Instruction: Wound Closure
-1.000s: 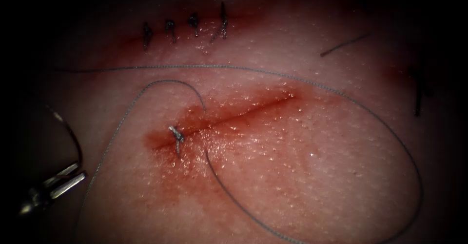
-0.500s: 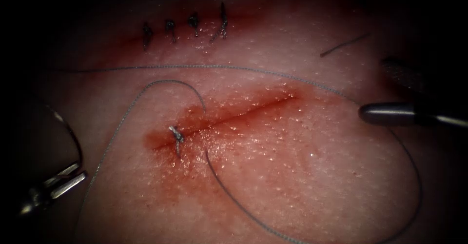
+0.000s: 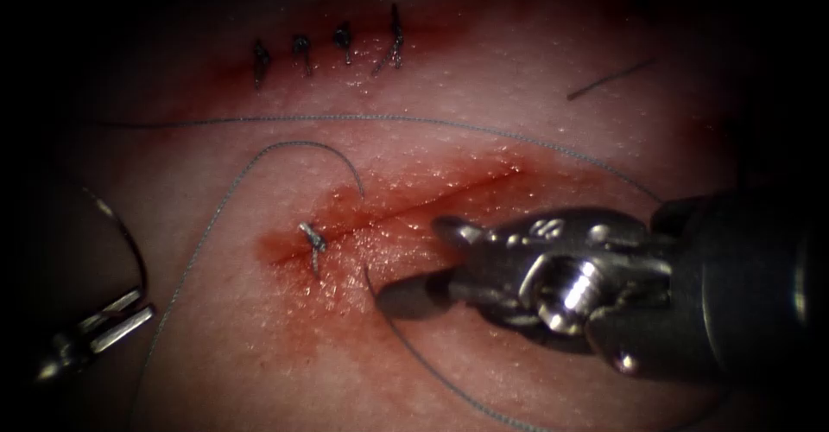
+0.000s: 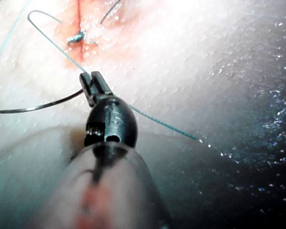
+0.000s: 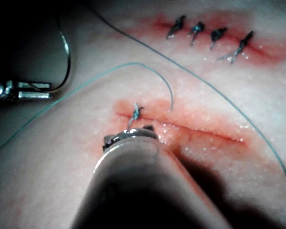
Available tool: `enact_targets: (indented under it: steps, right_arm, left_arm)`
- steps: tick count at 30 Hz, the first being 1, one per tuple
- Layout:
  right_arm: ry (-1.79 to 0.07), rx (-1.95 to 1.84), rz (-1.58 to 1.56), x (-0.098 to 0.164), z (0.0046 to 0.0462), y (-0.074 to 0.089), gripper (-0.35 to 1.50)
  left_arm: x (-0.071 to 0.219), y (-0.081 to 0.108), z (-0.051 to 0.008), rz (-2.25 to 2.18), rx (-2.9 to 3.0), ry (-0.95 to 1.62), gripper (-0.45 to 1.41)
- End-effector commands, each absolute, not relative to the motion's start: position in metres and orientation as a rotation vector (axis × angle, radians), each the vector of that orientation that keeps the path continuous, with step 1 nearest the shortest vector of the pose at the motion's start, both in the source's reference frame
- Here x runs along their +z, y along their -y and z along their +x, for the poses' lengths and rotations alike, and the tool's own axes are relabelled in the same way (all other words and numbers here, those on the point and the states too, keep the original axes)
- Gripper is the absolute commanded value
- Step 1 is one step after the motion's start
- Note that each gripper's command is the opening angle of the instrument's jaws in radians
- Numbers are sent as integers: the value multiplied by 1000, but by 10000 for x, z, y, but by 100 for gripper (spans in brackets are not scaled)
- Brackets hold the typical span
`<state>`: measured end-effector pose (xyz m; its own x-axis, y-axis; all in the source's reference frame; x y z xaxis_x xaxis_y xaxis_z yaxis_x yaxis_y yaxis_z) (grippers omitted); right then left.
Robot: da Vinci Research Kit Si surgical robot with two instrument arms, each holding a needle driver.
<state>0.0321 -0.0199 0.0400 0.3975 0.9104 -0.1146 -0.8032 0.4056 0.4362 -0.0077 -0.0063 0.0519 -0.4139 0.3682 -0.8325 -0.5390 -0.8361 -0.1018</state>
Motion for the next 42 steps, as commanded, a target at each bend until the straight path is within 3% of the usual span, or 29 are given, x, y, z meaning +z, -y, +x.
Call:
enact_targets:
  steps: [1, 5, 8, 13, 15, 23, 31, 42]
  right_arm:
    - [-345, 1107, 348, 414, 342, 208, 91]
    - [-298, 1091, 405, 434, 362, 221, 79]
    - [-270, 1071, 422, 449, 371, 226, 31]
    - [-239, 1065, 392, 464, 369, 228, -1]
    - [-211, 1072, 402, 466, 369, 230, -35]
    - [-115, 1163, 403, 468, 366, 240, -35]
    - [-148, 1149, 430, 426, 329, 281, -35]
    - [-167, 1116, 495, 377, 310, 324, -35]
  left_arm:
    - [524, 69, -84, -1262, 2252, -240, -45]
    - [524, 69, -84, -1261, 2252, -240, -45]
    - [524, 70, -83, -1264, 2252, -238, -45]
    - [524, 70, -82, -1263, 2252, -239, -45]
    - [524, 70, -83, -1262, 2252, -239, -45]
    - [524, 69, -83, -1266, 2252, -235, -45]
    - [523, 69, -82, -1263, 2256, -240, -45]
    - [523, 69, -84, -1266, 2256, -238, -45]
